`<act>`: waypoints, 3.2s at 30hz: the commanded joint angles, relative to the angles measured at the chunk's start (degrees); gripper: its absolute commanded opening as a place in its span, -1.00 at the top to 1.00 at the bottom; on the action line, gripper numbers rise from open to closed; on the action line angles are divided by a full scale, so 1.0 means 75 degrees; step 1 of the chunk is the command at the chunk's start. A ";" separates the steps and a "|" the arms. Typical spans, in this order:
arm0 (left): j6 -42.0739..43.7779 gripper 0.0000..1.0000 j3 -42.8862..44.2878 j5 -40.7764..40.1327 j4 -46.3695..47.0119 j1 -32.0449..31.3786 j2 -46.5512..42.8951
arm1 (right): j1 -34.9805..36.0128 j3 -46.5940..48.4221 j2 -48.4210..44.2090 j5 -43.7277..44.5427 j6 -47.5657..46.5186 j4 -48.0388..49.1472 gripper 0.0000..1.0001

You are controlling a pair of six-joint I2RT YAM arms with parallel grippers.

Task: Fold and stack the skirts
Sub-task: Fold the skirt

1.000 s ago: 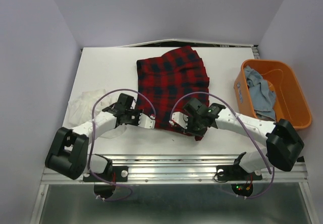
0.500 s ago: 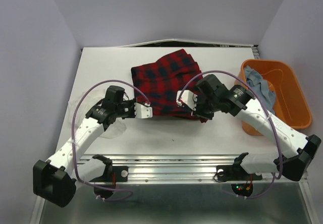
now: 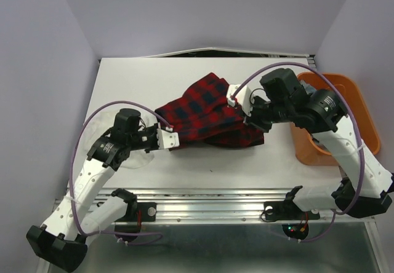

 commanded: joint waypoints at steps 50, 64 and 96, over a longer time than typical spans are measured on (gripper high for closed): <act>-0.4985 -0.08 0.5711 0.0007 0.0909 0.2378 0.8272 | -0.2420 0.2033 0.6018 0.1833 -0.1221 0.6708 -1.00; -0.3450 -0.87 0.7093 -0.0779 -0.0544 0.1910 0.8832 | -0.2420 -0.0003 0.4293 -0.1516 0.1125 0.2863 -0.87; -0.6297 -0.04 0.2981 0.1445 0.1434 -0.0258 0.6621 | -0.3990 0.2758 0.7096 0.0487 0.0642 0.5077 -0.55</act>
